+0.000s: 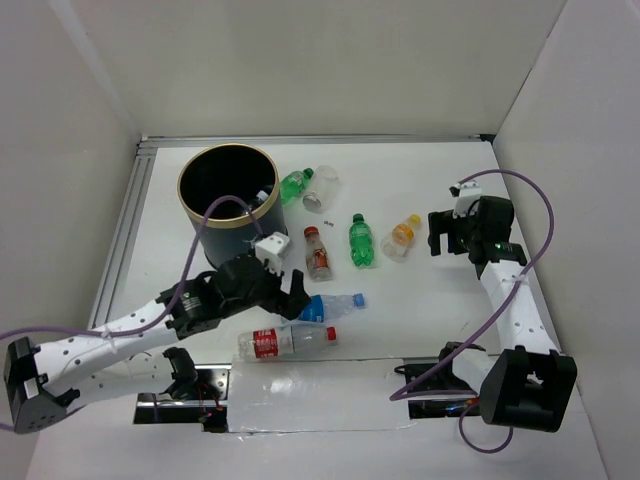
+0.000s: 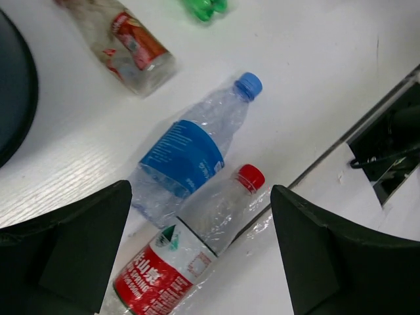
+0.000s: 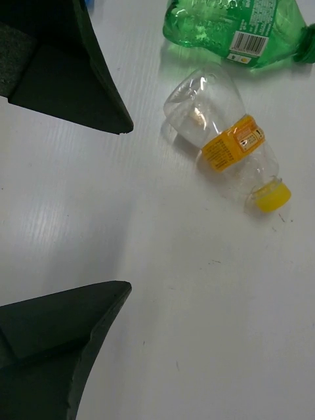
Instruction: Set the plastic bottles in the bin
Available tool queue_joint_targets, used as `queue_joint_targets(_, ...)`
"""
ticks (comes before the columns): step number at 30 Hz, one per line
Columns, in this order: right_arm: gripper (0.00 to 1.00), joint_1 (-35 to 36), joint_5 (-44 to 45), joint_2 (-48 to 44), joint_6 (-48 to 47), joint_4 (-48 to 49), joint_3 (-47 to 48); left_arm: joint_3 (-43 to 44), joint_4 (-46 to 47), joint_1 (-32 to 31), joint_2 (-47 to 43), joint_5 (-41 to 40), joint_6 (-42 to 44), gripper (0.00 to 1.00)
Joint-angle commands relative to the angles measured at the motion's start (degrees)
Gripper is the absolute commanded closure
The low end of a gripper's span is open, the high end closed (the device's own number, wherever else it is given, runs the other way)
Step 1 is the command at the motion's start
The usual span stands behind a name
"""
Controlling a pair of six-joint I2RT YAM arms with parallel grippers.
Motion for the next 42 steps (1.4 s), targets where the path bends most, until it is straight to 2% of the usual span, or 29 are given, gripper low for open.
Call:
queue_joint_targets(1, 0.00, -0.3, -1.2, 0.4, -0.5, -1.4, 1.9, 4.7, 2.3, -6.6, 3.8, -8.7, 1.4, 0.00)
queue_joint_targets(7, 0.00, -0.9, -3.5, -0.8, -1.6, -1.9, 0.9, 5.4, 2.9, -10.1, 7.5, -11.9, 1.4, 0.03)
queue_joint_targets(12, 0.00, -0.9, -5.2, -0.8, -1.6, -1.9, 0.9, 5.4, 4.2, -10.1, 9.3, -11.3, 1.4, 0.01)
queue_joint_targets(16, 0.00, -0.9, -8.0, 0.3, -5.4, -3.9, 0.9, 5.4, 3.2, -10.1, 12.1, -10.1, 0.9, 0.01)
queue_joint_targets(17, 0.05, -0.9, -8.6, 0.9, -4.7, -3.9, 1.5, 6.1, 2.3, -10.1, 13.0, -9.6, 0.9, 0.01)
queue_joint_targets(18, 0.40, -0.9, -8.7, 2.2, -4.6, -4.7, 1.5, 7.4, 1.2, -10.7, 13.9, -9.6, 0.4, 0.01)
queue_joint_targets(19, 0.68, -0.9, -9.3, 2.7, -4.6, -4.7, 2.3, 8.0, 0.0, -11.3, 15.9, -9.6, 0.4, 0.04)
queue_joint_targets(20, 0.85, -0.9, -9.3, 2.7, -3.4, -4.7, 2.3, 8.6, -2.3, -11.3, 16.9, -10.4, -0.1, 0.10)
queue_joint_targets(21, 0.89, -0.9, -9.3, 3.2, -3.4, -4.7, 2.8, 9.3, -3.0, -11.9, 17.7, -10.4, -0.7, 0.33)
queue_joint_targets(22, 0.81, -0.9, -10.0, 3.3, -3.4, -4.7, 2.8, 9.4, -3.6, -11.9, 18.6, -10.4, -0.7, 0.44)
queue_joint_targets(23, 0.62, -0.9, -11.2, 3.3, -3.4, -5.2, 2.8, 10.0, -4.3, -12.4, 20.5, -10.4, -1.4, 0.52)
queue_joint_targets(24, 0.38, -0.9, -11.2, 3.3, -2.9, -5.2, 2.8, 10.8, -5.0, -12.4, 21.5, -10.4, -1.5, 0.53)
queue_joint_targets(25, 0.04, -0.9, -11.9, 3.3, -2.9, -5.2, 2.8, 10.8, -6.0, -12.9, 22.6, -9.8, -1.5, 0.44)
queue_joint_targets(26, 0.00, -0.9, -12.9, 3.3, -2.9, -5.2, 2.8, 11.9, -6.9, -12.9, 24.8, -10.5, -1.5, 0.29)
queue_joint_targets(27, 0.00, -0.9, -13.0, 3.3, -2.9, -5.2, 3.3, 13.2, -8.6, -13.5, 26.0, -10.5, -1.5, 0.09)
queue_joint_targets(37, 0.00, -0.9, -15.9, 3.8, -5.3, -5.2, 2.8, 21.1, -7.9, -13.5, 41.9, -14.1, 6.6, 0.01)
queue_joint_targets(41, 0.00, -0.9, -16.5, 3.8, -5.8, -5.8, 2.8, 22.5, -7.3, -12.8, 49.7, -14.1, 7.8, 0.01)
queue_joint_targets(42, 0.00, -0.9, -16.5, 3.8, -5.8, -5.8, 2.8, 22.5, -7.3, -12.8, 51.7, -13.5, 8.5, 0.05)
